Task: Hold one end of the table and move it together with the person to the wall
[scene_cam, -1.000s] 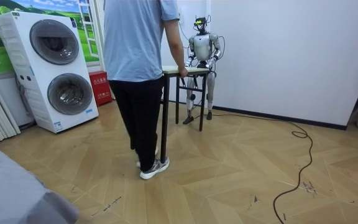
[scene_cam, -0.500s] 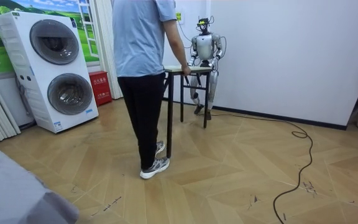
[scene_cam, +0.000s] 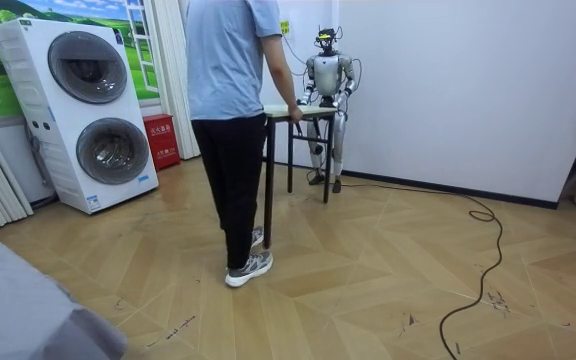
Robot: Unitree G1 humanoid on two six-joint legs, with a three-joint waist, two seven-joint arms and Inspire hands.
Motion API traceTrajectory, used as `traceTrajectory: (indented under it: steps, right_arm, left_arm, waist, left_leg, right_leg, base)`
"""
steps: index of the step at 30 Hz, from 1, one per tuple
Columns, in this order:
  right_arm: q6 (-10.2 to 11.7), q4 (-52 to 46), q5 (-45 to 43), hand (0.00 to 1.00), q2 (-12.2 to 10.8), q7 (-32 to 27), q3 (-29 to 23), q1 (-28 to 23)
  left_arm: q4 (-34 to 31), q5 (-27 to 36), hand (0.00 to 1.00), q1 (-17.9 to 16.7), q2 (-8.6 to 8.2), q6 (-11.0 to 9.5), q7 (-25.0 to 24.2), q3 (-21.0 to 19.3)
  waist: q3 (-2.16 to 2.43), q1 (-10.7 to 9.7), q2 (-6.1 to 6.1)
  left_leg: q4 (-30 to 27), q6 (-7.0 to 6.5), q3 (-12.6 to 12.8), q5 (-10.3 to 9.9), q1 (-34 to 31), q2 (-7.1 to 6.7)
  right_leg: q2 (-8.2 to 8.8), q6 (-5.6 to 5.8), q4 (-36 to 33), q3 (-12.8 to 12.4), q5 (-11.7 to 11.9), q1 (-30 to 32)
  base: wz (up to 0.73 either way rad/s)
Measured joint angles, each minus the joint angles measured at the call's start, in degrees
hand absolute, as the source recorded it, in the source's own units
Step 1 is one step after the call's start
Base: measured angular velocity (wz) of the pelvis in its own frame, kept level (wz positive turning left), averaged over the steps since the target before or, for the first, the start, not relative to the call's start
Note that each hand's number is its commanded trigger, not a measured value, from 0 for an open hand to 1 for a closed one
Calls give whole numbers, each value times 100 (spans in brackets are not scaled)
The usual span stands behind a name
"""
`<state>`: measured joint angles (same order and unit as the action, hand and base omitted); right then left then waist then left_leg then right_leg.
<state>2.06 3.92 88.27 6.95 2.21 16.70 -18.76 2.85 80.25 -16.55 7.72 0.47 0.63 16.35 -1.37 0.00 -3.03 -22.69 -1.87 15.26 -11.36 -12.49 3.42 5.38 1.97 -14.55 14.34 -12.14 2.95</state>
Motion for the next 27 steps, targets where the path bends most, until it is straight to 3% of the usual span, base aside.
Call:
traceTrajectory:
  steps: [10,15,18,27]
  right_arm:
    - [39,0,14,100,34,45,10,-117]
    - [47,-8,4,100,175,45,4,-173]
    - [83,-46,-33,100,178,45,4,-196]
    - [258,-137,-39,100,194,45,48,-273]
  left_arm:
    - [1,1,100,-116,-14,-19,-3,77]
    - [6,8,100,-220,-96,-5,6,150]
    - [3,17,100,-217,-106,-9,27,160]
    - [3,16,100,-177,-60,-132,36,296]
  waist:
    - [15,-61,211]
    - [13,-139,347]
    - [19,-292,407]
    - [17,-334,423]
  left_leg:
    - [-107,13,-202,87,-91,29]
    - [-93,13,-275,87,-93,25]
    - [-86,-10,-379,140,-161,-24]
    - [107,-105,-494,268,-161,-232]
  right_leg:
    - [-71,-65,-26,156,39,-55]
    - [-82,-68,-29,196,40,-96]
    - [-36,-63,-9,401,37,-116]
    - [149,19,-74,612,-12,-105]
  base:
    - [10]
    - [6]
    - [26]
    - [13]
